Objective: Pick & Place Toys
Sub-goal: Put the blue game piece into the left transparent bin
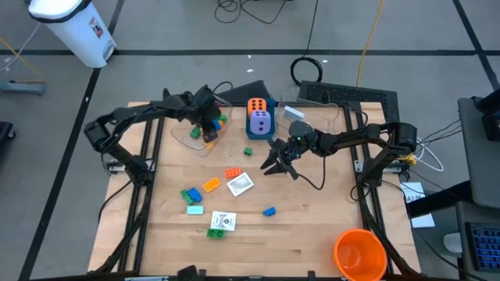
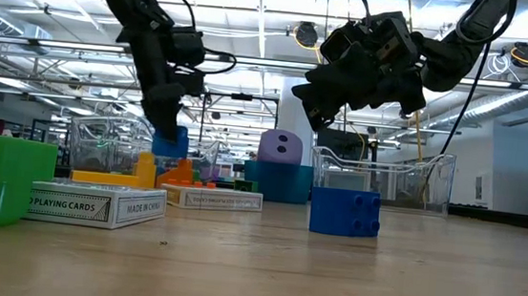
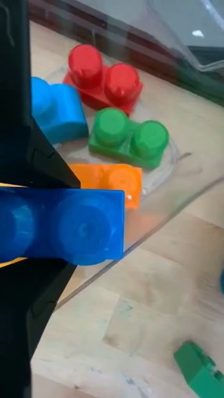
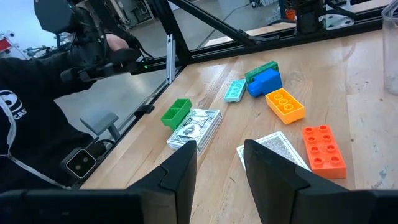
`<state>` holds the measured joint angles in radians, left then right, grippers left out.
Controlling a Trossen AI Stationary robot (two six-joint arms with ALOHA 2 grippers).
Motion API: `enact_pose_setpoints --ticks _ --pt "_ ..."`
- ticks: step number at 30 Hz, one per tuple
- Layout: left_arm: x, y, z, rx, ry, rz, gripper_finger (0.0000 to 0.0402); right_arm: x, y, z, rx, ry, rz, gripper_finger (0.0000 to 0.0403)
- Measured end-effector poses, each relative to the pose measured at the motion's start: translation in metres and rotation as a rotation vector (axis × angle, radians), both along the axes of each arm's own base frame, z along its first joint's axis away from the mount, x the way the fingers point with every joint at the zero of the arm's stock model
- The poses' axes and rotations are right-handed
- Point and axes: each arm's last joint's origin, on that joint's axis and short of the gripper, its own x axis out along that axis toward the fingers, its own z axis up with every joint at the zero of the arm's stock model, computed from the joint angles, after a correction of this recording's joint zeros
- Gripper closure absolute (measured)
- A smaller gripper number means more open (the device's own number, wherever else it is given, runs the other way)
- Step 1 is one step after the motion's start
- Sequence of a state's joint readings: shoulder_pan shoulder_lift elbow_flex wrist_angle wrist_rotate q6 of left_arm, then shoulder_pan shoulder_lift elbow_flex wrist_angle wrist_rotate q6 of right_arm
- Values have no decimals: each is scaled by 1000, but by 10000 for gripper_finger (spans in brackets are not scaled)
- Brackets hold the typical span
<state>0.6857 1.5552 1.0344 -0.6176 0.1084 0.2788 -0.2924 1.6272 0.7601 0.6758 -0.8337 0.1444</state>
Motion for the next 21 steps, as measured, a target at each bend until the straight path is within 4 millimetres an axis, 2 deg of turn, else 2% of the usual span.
enact_pose_setpoints --ticks 3,8,12,15,21 --pt "4 0 -2 -10 -20 -15 263 0 0 0 0 0 0 275" --pt "5 1 -5 -24 -18 1 262 0 0 0 0 0 0 275" --pt "4 2 -7 -41 -11 4 235 0 0 0 0 0 0 275" --pt "3 1 -9 -60 -9 -5 230 0 0 0 0 0 0 275" --pt "2 0 -9 -61 3 -20 284 0 0 0 0 0 0 275"
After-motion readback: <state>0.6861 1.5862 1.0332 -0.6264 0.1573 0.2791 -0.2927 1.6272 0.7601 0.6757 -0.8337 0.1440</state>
